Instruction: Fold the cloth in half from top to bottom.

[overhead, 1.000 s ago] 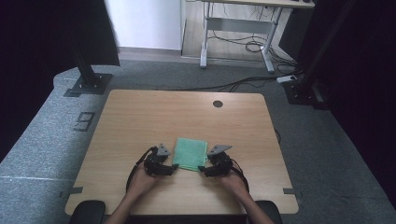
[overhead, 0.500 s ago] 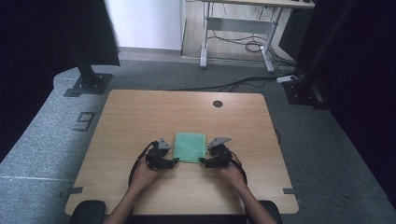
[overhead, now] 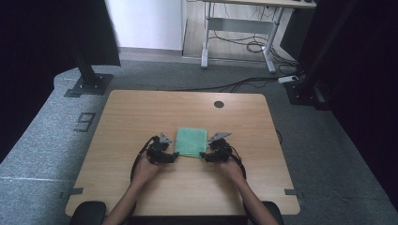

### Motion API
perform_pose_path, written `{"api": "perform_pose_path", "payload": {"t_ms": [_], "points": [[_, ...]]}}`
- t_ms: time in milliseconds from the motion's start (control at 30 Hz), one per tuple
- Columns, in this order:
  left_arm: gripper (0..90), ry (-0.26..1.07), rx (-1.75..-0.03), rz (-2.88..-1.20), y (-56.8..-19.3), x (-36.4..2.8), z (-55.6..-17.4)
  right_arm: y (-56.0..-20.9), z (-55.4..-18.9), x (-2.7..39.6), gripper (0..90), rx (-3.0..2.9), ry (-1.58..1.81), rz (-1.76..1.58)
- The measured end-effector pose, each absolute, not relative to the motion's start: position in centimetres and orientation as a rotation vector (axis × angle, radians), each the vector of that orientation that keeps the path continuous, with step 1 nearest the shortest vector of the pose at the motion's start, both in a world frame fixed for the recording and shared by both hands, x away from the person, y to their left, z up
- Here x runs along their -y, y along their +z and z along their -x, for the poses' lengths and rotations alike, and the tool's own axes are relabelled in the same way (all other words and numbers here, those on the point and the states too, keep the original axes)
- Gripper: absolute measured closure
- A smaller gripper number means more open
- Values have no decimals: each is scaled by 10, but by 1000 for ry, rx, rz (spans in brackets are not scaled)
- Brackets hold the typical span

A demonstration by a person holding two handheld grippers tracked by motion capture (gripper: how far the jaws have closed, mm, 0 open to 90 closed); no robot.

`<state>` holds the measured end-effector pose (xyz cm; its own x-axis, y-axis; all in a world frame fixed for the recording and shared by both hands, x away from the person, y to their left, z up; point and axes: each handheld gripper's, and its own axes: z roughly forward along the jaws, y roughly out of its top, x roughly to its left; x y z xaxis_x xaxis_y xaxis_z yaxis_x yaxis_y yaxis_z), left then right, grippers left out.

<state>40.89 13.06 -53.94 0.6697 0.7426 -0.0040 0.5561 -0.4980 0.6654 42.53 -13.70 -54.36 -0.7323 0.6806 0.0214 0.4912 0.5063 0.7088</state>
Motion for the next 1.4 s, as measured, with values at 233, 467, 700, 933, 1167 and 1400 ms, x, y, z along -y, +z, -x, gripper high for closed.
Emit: {"api": "perform_pose_path", "payload": {"t_ms": [233,467,700,933,1167,1400], "points": [[367,371,-988,-2233,-539,-128,-408,-543,-426,137,347,-2484,1036,-996],[351,369,-953,-2236,-534,-125,-404,-541,-425,136,310,-2474,1024,-1000],[262,350,-911,-2241,-529,-121,-399,-537,-422,137,226,-2482,1045,-997],[166,312,-882,-2211,-520,-124,-392,-529,-417,138,149,-2492,1081,-986],[140,301,-871,-2230,-514,-131,-383,-520,-410,145,125,-2487,1097,-975],[138,292,-892,-2196,-508,-148,-374,-513,-402,158,81,-2470,1099,-973]]}}
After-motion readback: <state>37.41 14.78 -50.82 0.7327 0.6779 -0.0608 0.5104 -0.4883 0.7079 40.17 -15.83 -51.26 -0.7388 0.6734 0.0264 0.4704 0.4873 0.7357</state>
